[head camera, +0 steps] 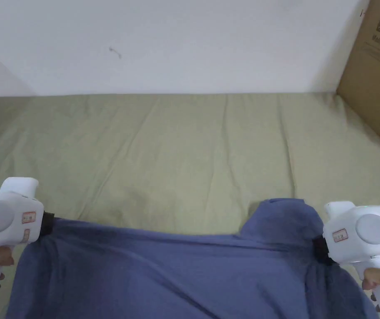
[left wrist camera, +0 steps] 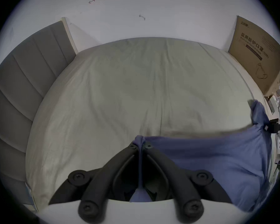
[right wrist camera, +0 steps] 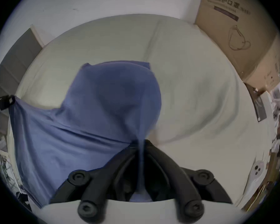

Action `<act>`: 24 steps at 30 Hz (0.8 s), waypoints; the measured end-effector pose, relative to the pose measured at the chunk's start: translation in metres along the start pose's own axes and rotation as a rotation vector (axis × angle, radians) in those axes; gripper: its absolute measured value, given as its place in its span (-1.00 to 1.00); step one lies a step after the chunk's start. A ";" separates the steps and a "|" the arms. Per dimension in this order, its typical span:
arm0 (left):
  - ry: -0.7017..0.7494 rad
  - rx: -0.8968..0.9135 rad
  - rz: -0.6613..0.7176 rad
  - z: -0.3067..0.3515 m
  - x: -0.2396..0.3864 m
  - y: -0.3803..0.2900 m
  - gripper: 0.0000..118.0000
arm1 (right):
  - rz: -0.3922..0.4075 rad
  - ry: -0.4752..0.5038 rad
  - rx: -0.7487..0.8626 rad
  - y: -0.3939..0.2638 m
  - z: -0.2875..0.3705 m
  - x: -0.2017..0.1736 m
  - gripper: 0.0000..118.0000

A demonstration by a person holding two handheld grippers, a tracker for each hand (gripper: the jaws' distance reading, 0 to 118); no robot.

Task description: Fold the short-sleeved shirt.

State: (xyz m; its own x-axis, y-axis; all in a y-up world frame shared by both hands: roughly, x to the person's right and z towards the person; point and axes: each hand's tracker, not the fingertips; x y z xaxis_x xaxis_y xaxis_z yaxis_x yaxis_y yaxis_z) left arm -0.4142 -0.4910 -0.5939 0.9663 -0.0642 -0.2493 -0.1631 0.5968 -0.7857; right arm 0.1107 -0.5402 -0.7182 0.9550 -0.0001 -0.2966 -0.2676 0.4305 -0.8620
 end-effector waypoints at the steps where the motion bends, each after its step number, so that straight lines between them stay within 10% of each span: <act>1: -0.008 0.009 0.007 0.007 -0.001 0.001 -0.99 | -0.010 -0.005 -0.004 0.001 0.004 -0.001 -1.00; 24: 0.083 0.431 -0.001 0.324 -0.006 0.013 -0.99 | -0.169 0.055 0.508 -0.002 0.354 -0.001 -1.00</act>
State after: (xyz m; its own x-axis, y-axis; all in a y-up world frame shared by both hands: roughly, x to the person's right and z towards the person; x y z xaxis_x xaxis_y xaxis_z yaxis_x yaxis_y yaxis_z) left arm -0.3577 -0.2236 -0.4196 0.9441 -0.1186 -0.3075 -0.0471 0.8749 -0.4820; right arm 0.1553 -0.2222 -0.5703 0.9677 -0.1488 -0.2034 -0.0017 0.8030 -0.5960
